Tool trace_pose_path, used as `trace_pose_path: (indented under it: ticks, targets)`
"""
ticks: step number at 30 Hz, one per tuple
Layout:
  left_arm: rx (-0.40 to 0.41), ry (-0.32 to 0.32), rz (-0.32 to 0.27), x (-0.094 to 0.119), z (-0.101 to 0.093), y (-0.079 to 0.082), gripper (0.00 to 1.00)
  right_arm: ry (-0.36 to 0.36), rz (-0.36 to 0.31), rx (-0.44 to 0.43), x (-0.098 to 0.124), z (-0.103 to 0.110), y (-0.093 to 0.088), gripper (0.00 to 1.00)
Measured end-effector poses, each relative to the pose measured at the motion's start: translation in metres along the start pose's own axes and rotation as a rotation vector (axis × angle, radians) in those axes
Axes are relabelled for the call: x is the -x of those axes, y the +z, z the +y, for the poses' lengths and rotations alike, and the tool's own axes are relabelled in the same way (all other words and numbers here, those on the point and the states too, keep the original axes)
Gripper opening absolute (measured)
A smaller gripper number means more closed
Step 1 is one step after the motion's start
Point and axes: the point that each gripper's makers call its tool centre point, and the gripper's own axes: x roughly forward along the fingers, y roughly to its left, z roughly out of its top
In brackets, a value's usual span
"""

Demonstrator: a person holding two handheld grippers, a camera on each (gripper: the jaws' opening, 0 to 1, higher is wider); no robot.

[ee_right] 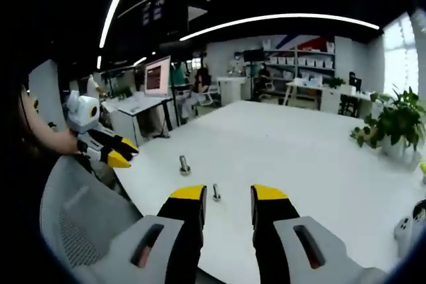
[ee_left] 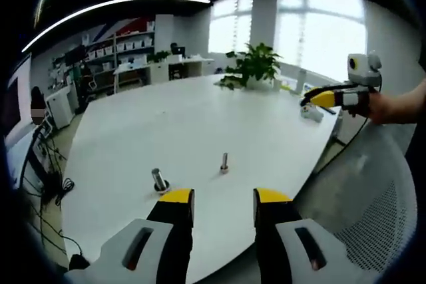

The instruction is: Place the washer onto the threaded stud by aligning its center hole with the stud, sliding it down to the base, and recovering from edge contact or off-axis alignment until the washer reaches the visible bottom stop.

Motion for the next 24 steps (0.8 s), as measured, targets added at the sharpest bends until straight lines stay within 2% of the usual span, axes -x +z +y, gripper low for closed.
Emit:
trace_pose_path:
  ticks: [3,6,7,12,15,18,21,22,24]
  targets:
    - [0.012,0.016,-0.029,0.002,0.003,0.005,0.34,-0.003,-0.037,0.008,-0.001,0.001,0.004,0.31]
    - [0.006,0.036,-0.042,0.004,0.006,0.007,0.34,-0.005,-0.014,0.028,-0.004,0.002,-0.001,0.35]
    - [-0.003,0.049,-0.039,0.004,0.008,0.007,0.34,-0.011,-0.025,0.045,-0.003,0.002,0.0,0.37]
    - [-0.007,0.087,-0.055,0.008,0.013,0.01,0.34,-0.006,-0.026,0.031,-0.003,0.002,-0.001,0.37]
    - [-0.008,0.096,-0.062,0.008,0.015,0.011,0.34,-0.022,-0.072,0.025,0.0,-0.001,0.007,0.37]
    - [-0.005,0.096,-0.064,0.008,0.015,0.011,0.34,-0.042,-0.08,0.01,0.001,-0.007,0.007,0.37]
    - [-0.006,0.105,-0.06,0.008,0.017,0.01,0.34,-0.049,-0.056,-0.008,0.0,-0.01,0.004,0.36]
    - [-0.004,0.11,-0.057,0.009,0.017,0.009,0.34,-0.055,-0.03,0.004,-0.001,-0.01,-0.001,0.36]
    - [0.002,0.116,-0.061,0.01,0.019,0.009,0.34,-0.058,-0.023,0.032,0.0,-0.009,-0.002,0.36]
